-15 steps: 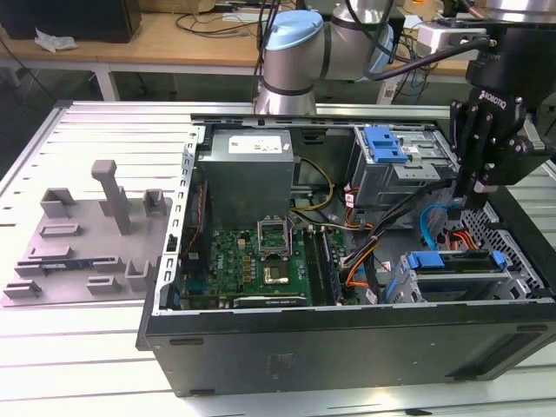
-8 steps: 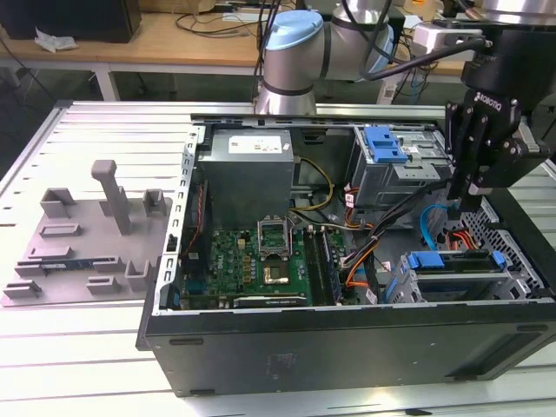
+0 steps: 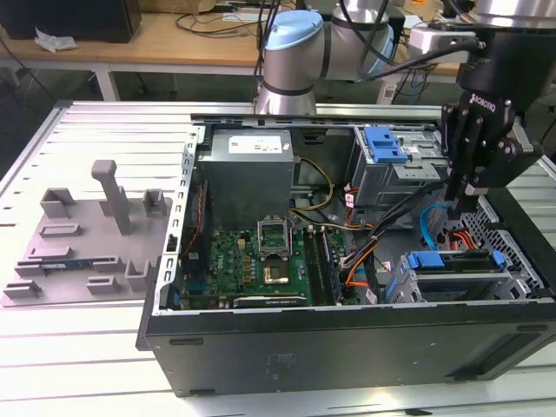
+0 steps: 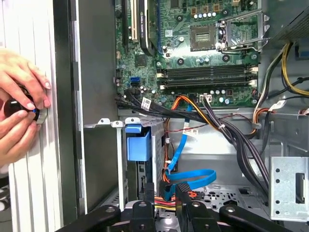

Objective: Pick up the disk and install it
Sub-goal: 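Insert the second disk wire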

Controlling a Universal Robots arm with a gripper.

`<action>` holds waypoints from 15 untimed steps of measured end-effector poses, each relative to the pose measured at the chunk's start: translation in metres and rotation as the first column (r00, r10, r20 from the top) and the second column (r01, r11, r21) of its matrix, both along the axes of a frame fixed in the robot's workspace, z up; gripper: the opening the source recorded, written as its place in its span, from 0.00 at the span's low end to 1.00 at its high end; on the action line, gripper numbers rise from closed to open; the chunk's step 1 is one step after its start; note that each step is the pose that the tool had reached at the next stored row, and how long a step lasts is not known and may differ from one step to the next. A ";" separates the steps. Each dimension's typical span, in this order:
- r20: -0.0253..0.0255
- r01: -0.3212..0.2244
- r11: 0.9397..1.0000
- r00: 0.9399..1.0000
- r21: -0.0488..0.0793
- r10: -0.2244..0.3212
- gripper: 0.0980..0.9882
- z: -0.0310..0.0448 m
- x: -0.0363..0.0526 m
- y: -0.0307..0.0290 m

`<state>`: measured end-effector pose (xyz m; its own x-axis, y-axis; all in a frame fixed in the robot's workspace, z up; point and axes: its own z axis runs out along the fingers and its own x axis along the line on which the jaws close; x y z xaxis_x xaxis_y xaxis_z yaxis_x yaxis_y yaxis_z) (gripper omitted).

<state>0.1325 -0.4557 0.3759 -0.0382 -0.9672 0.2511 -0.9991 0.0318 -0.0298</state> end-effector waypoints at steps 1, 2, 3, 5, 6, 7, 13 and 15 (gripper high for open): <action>0.000 0.000 1.000 1.000 -0.013 0.000 0.24 0.0002 0.0000 0.0020; 0.000 0.000 1.000 1.000 -0.020 0.000 0.24 0.0000 -0.0001 0.0023; 0.000 0.000 0.999 1.000 -0.035 0.000 0.24 -0.0001 -0.0001 0.0024; 0.000 0.000 0.999 1.000 -0.042 0.000 0.24 -0.0007 -0.0002 0.0024; 0.000 0.000 0.999 1.000 -0.044 0.000 0.24 -0.0024 -0.0003 0.0024; 0.000 0.000 0.999 1.000 -0.044 0.000 0.24 -0.0044 -0.0006 0.0024; 0.000 0.000 0.999 1.000 -0.044 0.000 0.15 -0.0050 -0.0006 0.0024; 0.000 0.000 0.999 1.000 -0.044 0.000 0.07 -0.0052 -0.0007 0.0024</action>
<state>0.1318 -0.4534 0.3707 -0.0383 -0.9553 0.2931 -0.9991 0.0307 -0.0307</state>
